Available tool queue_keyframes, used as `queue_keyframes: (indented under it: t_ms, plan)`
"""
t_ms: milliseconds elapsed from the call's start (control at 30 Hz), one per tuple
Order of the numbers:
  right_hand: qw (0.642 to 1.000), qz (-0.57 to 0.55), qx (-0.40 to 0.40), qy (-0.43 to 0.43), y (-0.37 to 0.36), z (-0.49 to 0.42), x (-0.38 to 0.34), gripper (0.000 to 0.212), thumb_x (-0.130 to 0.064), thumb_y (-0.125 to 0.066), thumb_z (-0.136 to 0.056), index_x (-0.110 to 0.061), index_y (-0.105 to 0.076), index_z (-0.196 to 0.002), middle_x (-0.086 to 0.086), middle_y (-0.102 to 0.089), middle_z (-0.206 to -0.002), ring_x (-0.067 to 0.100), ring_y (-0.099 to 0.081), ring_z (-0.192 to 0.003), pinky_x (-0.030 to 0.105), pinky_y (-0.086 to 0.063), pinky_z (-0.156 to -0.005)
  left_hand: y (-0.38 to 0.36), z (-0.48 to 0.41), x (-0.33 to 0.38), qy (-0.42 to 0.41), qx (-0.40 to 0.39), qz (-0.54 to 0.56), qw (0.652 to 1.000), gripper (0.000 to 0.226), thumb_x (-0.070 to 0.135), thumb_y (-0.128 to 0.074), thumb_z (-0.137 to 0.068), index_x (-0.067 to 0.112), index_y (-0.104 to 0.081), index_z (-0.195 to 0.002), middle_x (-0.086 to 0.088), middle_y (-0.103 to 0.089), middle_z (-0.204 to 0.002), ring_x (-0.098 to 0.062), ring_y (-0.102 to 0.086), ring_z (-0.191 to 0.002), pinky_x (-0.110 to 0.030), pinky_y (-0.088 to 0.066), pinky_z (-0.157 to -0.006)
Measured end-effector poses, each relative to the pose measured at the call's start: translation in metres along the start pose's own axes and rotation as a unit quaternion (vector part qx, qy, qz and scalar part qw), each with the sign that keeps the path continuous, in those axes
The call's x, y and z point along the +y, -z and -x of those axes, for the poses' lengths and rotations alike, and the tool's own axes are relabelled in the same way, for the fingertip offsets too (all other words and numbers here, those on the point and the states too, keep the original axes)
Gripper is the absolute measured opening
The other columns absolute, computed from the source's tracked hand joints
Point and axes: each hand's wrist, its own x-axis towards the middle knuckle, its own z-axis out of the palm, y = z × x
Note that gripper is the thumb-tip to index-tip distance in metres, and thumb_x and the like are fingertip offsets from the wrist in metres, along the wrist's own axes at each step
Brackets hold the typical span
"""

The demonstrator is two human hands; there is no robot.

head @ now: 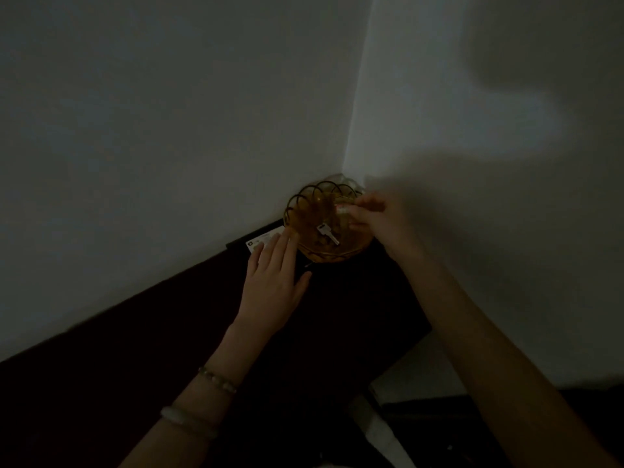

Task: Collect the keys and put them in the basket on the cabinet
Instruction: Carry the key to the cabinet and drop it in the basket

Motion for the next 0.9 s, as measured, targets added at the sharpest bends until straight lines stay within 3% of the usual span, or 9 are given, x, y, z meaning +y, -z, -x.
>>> queue_keyframes:
  t_ms: [67, 200, 300, 367, 467, 600, 700, 900]
  plan:
    - [0.997, 0.066, -0.027, -0.014, -0.008, -0.023, 0.007, 0.019, -0.007, -0.073, -0.073, -0.019, -0.059, -0.067, 0.004, -0.06, -0.072, 0.013, -0.061, -0.061, 0.018, -0.056, -0.054, -0.005, -0.004, -0.003, 0.006, -0.001, -0.003, 1.0, 0.064, 0.035, -0.056, -0.089, 0.001, -0.035, -0.138, -0.017, -0.039, -0.144, -0.03, -0.034, -0.133, -0.047, -0.025, -0.109]
    - [0.98, 0.185, -0.062, -0.04, -0.021, -0.053, 0.028, 0.011, -0.008, -0.075, -0.071, -0.009, -0.064, -0.073, 0.009, -0.063, -0.065, 0.02, -0.062, -0.058, 0.032, -0.056, -0.059, -0.011, -0.011, -0.007, 0.031, 0.002, -0.008, 0.999, 0.065, 0.038, -0.054, -0.089, 0.002, -0.034, -0.139, -0.016, -0.039, -0.144, -0.028, -0.033, -0.134, -0.045, -0.024, -0.11]
    - [0.968, 0.236, -0.068, -0.05, -0.026, -0.067, 0.038, 0.011, -0.01, -0.074, -0.072, -0.014, -0.065, -0.067, 0.006, -0.065, -0.06, 0.018, -0.065, -0.054, 0.029, -0.056, -0.054, -0.013, -0.013, -0.006, 0.042, 0.002, -0.009, 0.999, 0.064, 0.038, -0.053, -0.089, 0.001, -0.035, -0.138, -0.016, -0.04, -0.144, -0.028, -0.034, -0.134, -0.046, -0.026, -0.11]
    - [0.963, 0.251, -0.077, -0.053, -0.027, -0.074, 0.039, 0.022, -0.011, -0.074, -0.071, -0.022, -0.061, -0.058, 0.006, -0.066, -0.061, 0.019, -0.066, -0.055, 0.029, -0.056, -0.053, -0.014, -0.014, -0.005, 0.049, 0.003, -0.012, 0.999, 0.063, 0.038, -0.052, -0.089, 0.001, -0.035, -0.138, -0.016, -0.039, -0.144, -0.028, -0.034, -0.134, -0.046, -0.025, -0.11]
    - [0.957, 0.263, -0.092, -0.074, -0.029, -0.083, 0.04, 0.023, -0.012, -0.074, -0.071, -0.021, -0.061, -0.054, 0.007, -0.067, -0.065, 0.023, -0.068, -0.06, 0.033, -0.058, -0.058, -0.014, -0.013, -0.002, 0.062, 0.004, -0.021, 0.998, 0.063, 0.037, -0.053, -0.089, 0.002, -0.035, -0.138, -0.016, -0.039, -0.144, -0.028, -0.033, -0.134, -0.046, -0.025, -0.111]
    - [0.95, 0.267, -0.115, -0.112, -0.031, -0.091, 0.04, 0.009, -0.011, -0.074, -0.072, -0.006, -0.069, -0.066, 0.014, -0.07, -0.072, 0.027, -0.069, -0.067, 0.039, -0.06, -0.063, -0.012, -0.012, 0.002, 0.074, 0.012, -0.026, 0.997, 0.063, 0.037, -0.054, -0.089, 0.002, -0.037, -0.137, -0.016, -0.041, -0.143, -0.028, -0.035, -0.133, -0.045, -0.026, -0.11]
    - [0.945, 0.285, -0.113, -0.115, -0.031, -0.093, 0.04, 0.014, -0.009, -0.069, -0.076, 0.005, -0.069, -0.079, 0.021, -0.071, -0.076, 0.028, -0.069, -0.064, 0.041, -0.061, -0.06, -0.011, -0.01, 0.005, 0.078, 0.021, -0.029, 0.996, 0.063, 0.037, -0.055, -0.088, 0.002, -0.037, -0.137, -0.016, -0.041, -0.143, -0.028, -0.035, -0.133, -0.044, -0.024, -0.11]
    - [0.95, 0.261, -0.106, -0.132, -0.031, -0.089, 0.038, 0.014, -0.01, -0.074, -0.071, 0.002, -0.07, -0.078, 0.019, -0.072, -0.081, 0.03, -0.069, -0.07, 0.046, -0.059, -0.069, -0.007, -0.007, 0.011, 0.083, 0.033, -0.035, 0.995, 0.062, 0.037, -0.055, -0.088, 0.001, -0.039, -0.136, -0.017, -0.043, -0.141, -0.029, -0.038, -0.131, -0.044, -0.025, -0.109]
